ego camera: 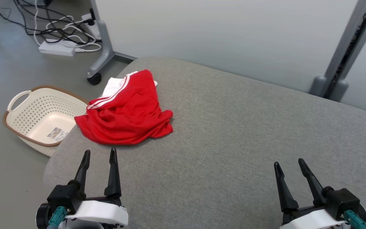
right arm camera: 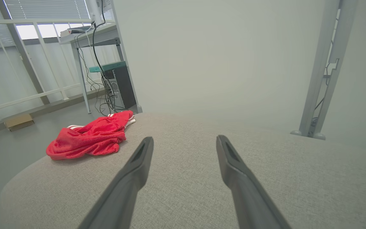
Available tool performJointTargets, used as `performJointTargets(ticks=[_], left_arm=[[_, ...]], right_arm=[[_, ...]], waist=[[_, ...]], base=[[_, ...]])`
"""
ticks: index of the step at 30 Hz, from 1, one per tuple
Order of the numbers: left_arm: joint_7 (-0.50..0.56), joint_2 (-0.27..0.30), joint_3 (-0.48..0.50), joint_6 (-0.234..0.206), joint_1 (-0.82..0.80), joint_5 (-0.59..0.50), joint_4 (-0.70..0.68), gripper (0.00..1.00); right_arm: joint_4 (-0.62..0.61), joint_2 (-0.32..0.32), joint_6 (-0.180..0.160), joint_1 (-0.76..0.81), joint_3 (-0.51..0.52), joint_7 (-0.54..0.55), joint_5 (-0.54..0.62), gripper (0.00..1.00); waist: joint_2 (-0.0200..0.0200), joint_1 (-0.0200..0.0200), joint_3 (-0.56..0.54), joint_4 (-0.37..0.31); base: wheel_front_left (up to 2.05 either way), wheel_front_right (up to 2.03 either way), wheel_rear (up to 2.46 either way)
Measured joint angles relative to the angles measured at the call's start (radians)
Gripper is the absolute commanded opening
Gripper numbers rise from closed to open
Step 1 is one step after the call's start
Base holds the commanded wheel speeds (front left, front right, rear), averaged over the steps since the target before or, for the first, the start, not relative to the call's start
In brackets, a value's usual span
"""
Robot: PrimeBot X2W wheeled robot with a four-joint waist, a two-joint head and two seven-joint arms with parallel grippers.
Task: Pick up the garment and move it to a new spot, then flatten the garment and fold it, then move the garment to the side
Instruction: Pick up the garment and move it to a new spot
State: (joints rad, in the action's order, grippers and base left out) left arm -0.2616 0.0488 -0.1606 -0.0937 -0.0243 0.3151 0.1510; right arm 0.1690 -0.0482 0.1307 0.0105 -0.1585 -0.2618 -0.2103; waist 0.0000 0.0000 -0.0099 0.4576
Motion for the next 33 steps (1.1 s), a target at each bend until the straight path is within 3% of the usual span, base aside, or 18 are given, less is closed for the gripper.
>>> performJointTargets(ticks=[8, 26, 33], left_arm=[[0.000, 0.001, 0.012, -0.004, 0.010, -0.001, -0.002, 1.00], [0.000, 0.000, 0.016, -0.014, 0.016, 0.021, -0.005, 1.00], [0.000, 0.000, 0.008, -0.033, -0.037, 0.088, -0.022, 1.00]], right_arm=[[0.000, 0.000, 0.000, 0.004, -0.010, 0.000, 0.000, 1.00], [0.002, -0.001, 0.000, 0.015, -0.007, 0.000, 0.012, 1.00], [-0.021, -0.050, 0.000, -0.033, -0.007, 0.000, 0.029, 1.00]], waist=[[0.0000, 0.0000, -0.004, 0.046], [0.0000, 0.0000, 0.001, 0.031], [0.0000, 0.0000, 0.080, 0.012]], base=[[0.00, 0.00, 0.00], [0.00, 0.00, 0.00], [0.00, 0.00, 0.00]])
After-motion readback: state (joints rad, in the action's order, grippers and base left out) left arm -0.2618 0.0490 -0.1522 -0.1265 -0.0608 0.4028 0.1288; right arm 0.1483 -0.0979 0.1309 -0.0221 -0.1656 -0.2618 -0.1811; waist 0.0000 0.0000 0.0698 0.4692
